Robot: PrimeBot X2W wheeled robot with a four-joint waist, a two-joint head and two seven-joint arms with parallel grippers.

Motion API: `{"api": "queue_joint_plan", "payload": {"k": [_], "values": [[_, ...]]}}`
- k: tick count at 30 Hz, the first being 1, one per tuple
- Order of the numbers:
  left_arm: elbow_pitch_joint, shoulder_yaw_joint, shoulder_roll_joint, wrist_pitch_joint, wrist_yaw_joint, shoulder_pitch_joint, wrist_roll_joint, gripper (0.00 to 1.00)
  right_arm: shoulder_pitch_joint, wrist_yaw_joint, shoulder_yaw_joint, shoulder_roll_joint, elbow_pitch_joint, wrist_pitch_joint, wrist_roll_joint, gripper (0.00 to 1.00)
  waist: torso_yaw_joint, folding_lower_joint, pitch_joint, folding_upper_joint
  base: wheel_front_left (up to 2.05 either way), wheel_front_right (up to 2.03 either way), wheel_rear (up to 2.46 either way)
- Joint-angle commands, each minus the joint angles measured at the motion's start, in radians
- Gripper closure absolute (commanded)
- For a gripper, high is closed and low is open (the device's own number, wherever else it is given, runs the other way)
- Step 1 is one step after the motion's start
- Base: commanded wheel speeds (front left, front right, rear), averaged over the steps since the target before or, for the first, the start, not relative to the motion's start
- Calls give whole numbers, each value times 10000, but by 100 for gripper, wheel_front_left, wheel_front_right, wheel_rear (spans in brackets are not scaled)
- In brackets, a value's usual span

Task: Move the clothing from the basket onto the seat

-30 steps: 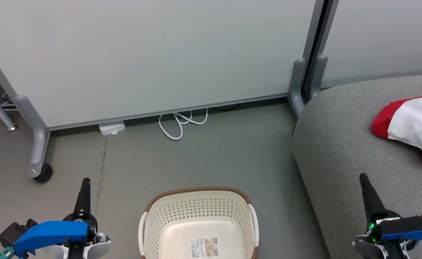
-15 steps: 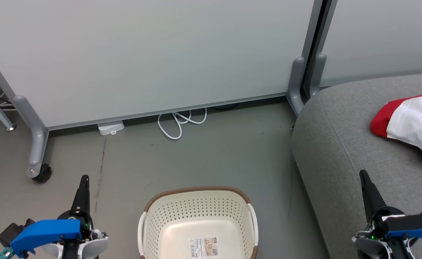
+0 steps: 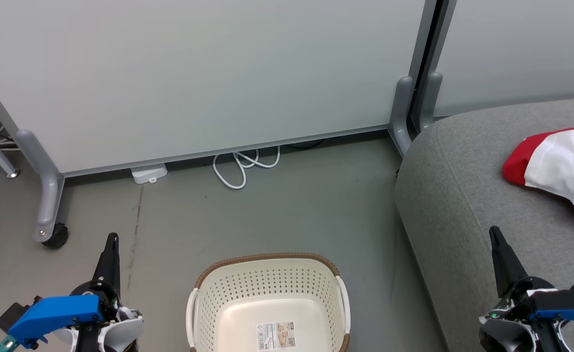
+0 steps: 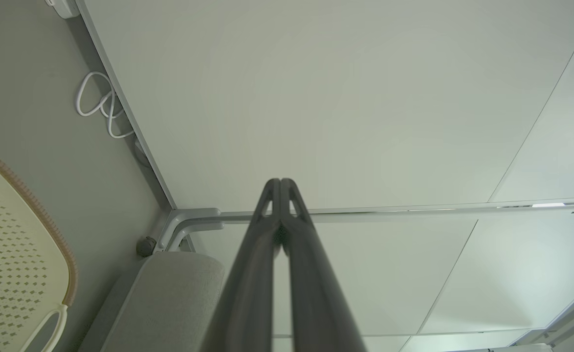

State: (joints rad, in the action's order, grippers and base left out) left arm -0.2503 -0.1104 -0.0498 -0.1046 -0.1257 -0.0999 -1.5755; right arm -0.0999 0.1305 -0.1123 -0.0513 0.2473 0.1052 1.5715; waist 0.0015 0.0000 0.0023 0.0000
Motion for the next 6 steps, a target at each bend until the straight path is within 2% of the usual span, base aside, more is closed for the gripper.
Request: {"api": "queue_joint_plan", "payload": {"k": [1,6], "values": [[67,-31,-8,-69,-84,-133,-154,100,-129,4,-25,17,-31,68,191,100,-3,0,2,0,0,0,0],[75,-62,-7,-138,-93,-145,-386,100,-157,4,-34,20,-40,126,443,100,-15,0,8,0,0,0,0]]}}
